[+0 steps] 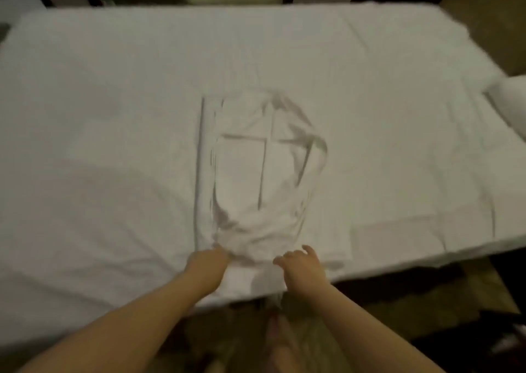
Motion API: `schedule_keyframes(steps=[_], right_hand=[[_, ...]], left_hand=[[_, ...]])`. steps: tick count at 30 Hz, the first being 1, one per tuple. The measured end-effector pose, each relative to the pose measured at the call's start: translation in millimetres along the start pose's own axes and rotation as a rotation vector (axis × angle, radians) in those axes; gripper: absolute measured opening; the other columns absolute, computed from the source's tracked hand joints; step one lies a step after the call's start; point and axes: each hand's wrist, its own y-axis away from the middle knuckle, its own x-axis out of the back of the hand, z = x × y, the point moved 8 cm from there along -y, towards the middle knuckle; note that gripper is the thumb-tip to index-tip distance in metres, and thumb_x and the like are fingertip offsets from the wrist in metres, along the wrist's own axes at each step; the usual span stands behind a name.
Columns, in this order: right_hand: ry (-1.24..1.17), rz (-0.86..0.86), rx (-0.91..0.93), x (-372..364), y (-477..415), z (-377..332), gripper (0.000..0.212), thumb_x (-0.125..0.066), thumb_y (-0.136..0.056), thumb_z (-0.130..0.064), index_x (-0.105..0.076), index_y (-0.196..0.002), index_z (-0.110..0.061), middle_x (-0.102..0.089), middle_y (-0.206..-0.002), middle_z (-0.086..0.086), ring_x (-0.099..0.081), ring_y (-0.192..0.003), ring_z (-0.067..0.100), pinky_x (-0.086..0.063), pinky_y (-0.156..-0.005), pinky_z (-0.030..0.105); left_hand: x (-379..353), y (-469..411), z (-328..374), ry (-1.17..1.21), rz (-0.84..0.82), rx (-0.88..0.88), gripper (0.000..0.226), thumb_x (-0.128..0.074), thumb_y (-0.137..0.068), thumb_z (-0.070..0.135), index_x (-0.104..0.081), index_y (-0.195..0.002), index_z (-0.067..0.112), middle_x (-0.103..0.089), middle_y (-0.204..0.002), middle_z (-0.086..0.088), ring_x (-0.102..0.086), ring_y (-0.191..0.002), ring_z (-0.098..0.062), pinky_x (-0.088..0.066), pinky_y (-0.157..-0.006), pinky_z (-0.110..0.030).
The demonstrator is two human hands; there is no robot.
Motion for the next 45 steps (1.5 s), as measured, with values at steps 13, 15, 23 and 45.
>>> schedule_keyframes(steps=[13, 15, 23, 45], right_hand=[[-0.277, 0.388, -0.195, 35.4, 5.0, 14.3, 0.04, -0.034, -0.099, -0.029, -0.044, -0.137, -0.022, -0.055, -0.131, 0.003, -0.054, -0.115, 0.023, -0.035, -0.096, 0.036], [-0.279, 0.43, -0.22, 46.2, -10.0, 28.4, 0.04, -0.035, -0.099, -0.031, -0.044, -0.136, -0.02, -0.055, -0.131, 0.004, -0.054, -0.114, 0.025, -0.034, -0.097, 0.037], [-0.235, 0.599, -0.305, 110.7, -89.3, 116.6, 0.042, -0.046, -0.093, -0.03, -0.046, -0.134, -0.019, -0.049, -0.136, 0.006, -0.051, -0.116, 0.03, -0.029, -0.104, 0.043], [-0.085, 0.615, -0.227, 239.2, -242.5, 171.7, 0.033, -0.04, -0.097, -0.034, -0.051, -0.071, -0.017, -0.06, -0.07, 0.005, -0.054, -0.077, 0.032, -0.028, -0.07, 0.035]], left_hand=[[62.6, 9.4, 8.0, 0.171, 0.401, -0.016, 0.047, -0.031, -0.094, 0.037, -0.037, -0.135, 0.014, -0.05, -0.123, -0.01, -0.048, -0.105, -0.029, -0.04, -0.081, -0.038], [80.7, -12.6, 16.8, 0.195, 0.413, -0.008, 0.049, -0.036, -0.095, 0.039, -0.034, -0.137, 0.014, -0.05, -0.124, -0.01, -0.047, -0.108, -0.029, -0.038, -0.084, -0.038], [147.6, -113.8, 37.3, 0.438, 0.467, 0.088, 0.06, -0.036, -0.095, 0.049, -0.027, -0.142, 0.014, -0.046, -0.13, -0.012, -0.045, -0.115, -0.031, -0.038, -0.09, -0.041], [254.5, -249.9, -43.2, 0.671, 0.635, -0.228, 0.071, -0.04, -0.088, 0.058, 0.0, -0.144, 0.043, -0.022, -0.152, -0.011, -0.018, -0.142, -0.023, -0.017, -0.113, -0.036]])
